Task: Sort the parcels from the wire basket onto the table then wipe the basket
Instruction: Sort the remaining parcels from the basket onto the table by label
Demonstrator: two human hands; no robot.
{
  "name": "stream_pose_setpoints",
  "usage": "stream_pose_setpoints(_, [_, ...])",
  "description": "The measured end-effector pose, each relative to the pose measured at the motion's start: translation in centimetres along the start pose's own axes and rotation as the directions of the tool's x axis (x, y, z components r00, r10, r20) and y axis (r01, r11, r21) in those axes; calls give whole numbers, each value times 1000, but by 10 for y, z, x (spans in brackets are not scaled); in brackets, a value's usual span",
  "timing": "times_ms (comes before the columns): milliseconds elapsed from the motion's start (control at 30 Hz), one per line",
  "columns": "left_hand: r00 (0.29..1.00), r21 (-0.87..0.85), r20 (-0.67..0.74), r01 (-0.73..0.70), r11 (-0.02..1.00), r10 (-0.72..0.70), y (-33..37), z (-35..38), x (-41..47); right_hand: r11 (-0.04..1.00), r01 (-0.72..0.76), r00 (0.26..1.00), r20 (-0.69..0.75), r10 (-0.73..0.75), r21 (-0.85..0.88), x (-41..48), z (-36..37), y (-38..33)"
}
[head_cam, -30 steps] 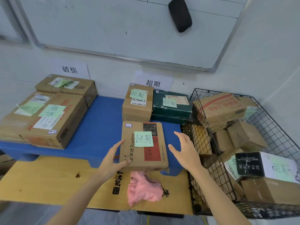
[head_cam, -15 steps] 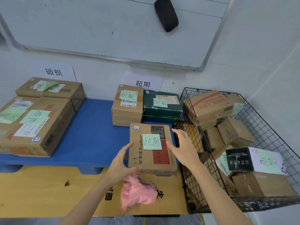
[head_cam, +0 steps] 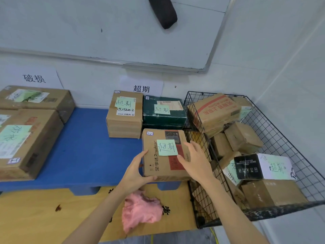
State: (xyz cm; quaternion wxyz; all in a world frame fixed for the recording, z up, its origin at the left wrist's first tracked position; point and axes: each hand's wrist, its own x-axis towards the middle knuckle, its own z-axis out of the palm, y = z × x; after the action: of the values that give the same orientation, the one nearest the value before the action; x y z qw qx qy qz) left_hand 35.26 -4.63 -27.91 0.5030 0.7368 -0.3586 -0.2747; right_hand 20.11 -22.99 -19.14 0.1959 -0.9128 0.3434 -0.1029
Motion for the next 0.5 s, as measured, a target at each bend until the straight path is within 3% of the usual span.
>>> stream_pose_setpoints(500, [999,11,21,43,999,-43,8,10,35,994,-39,999,-27,42,104,6,7,5])
